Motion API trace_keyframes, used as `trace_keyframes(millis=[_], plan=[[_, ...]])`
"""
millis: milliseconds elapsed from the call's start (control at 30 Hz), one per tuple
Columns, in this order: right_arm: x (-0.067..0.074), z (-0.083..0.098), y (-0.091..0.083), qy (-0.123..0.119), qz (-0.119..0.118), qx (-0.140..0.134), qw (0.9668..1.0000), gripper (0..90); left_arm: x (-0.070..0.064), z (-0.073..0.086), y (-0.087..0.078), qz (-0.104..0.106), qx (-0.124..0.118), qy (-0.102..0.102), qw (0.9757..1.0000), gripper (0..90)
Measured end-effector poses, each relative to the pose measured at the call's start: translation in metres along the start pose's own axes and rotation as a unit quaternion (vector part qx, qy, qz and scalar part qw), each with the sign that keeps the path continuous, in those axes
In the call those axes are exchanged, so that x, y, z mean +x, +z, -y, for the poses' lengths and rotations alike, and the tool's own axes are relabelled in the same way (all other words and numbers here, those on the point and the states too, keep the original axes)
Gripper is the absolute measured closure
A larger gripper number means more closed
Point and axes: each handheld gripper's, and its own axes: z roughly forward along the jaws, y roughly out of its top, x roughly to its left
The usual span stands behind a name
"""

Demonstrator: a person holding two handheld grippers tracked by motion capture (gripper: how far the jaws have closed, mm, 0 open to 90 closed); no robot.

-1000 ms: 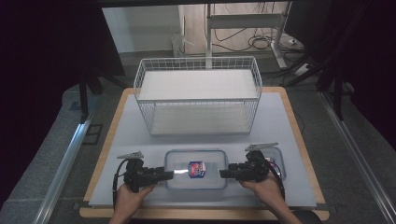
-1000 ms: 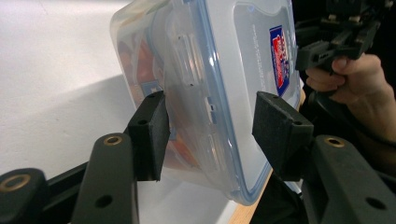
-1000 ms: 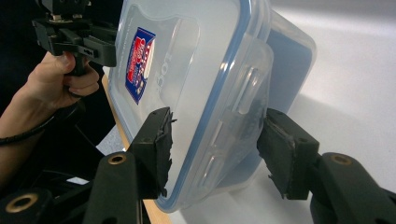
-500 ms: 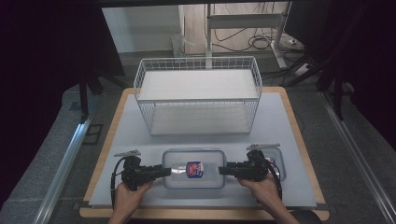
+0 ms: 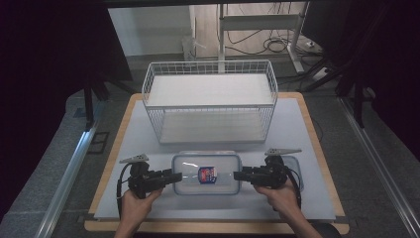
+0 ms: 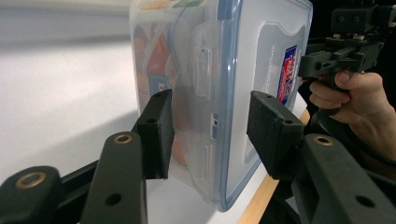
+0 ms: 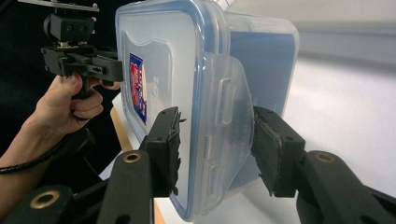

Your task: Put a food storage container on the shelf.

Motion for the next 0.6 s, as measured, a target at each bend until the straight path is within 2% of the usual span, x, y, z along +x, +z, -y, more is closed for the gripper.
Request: trace_keyframes(millis=[333,600], plan=[[0.009,-0.027,-0.012,-0.025,-0.001,-0.02,0.9995,53.7,-0.016,-0.029,-0.009,-0.006,-0.017,0.033,0.9993,52.2],[0.016,-0.057,-0.023,-0.038,-0.001,-0.032,0.9987,53.6,-0.027,-0.059,-0.015,-0.008,-0.03,0.045,0.9985,52.1]])
